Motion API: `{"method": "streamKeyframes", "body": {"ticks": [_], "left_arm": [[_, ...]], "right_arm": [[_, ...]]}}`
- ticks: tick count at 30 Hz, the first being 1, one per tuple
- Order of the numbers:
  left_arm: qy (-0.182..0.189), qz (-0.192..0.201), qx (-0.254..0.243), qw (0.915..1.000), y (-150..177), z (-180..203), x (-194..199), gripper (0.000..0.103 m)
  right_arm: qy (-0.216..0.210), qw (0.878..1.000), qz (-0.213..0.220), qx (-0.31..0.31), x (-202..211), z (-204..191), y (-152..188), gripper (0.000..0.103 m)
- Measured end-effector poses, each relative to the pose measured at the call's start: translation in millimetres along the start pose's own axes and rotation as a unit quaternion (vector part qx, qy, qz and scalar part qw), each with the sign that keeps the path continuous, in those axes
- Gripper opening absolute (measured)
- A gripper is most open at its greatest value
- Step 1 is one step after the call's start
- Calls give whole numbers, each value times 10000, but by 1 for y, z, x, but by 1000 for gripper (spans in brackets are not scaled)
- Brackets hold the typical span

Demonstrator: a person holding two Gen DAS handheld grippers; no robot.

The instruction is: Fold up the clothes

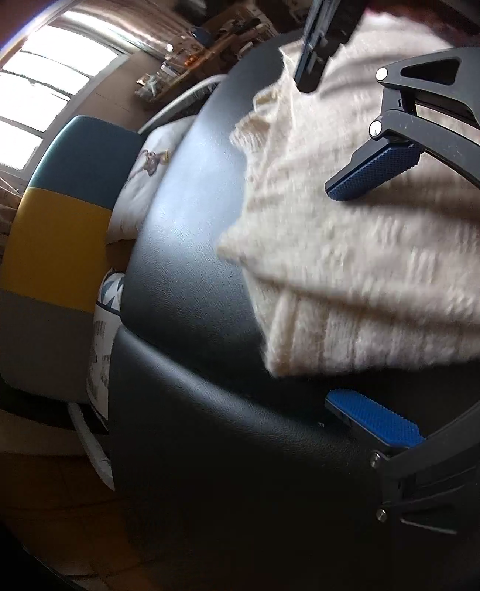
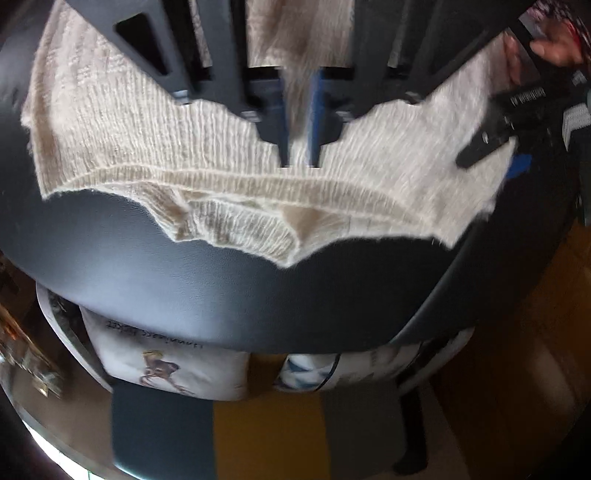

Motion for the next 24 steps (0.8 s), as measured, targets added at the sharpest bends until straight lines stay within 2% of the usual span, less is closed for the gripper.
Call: {"method": "streamKeyframes", "body": {"ticks": [3,5,7,8,12,16,24], "left_arm": [[217,98,-309,9992,-10,29,10,103],[-4,103,-714,9974,-15,47,6,103],[-240,-88,-959,9951,-15,57,-7,103],[-344,-195,-1063,9936,-15,61,-13,103],[-542,-270,-1071,9924,-13,63,-26,103],[-487,-258,-1035,9931,-11,65,-24,103],[-587,-335,-1200,9905,-4,68,-34,103]], "right_arm": [[162,9998,-64,-125,6,8,2,27],[471,9988,-78,-122,11,19,4,27],[783,9969,-49,-82,15,35,8,27],[810,9966,-51,-140,15,44,11,27],[661,9969,-90,-408,15,75,18,28],[568,9972,-215,-444,11,89,24,33],[411,9972,-347,-520,5,89,32,38]]}}
Point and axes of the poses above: each gripper's, at about its wrist camera, not at the fingertips, and x roughly against the way its jaws point, z to its right, y to its underside, the point moved 6 cm from there along -x, roughly the way its jaws point, and after that the axes turned 2 degrees about x, right-handed, at the moved point
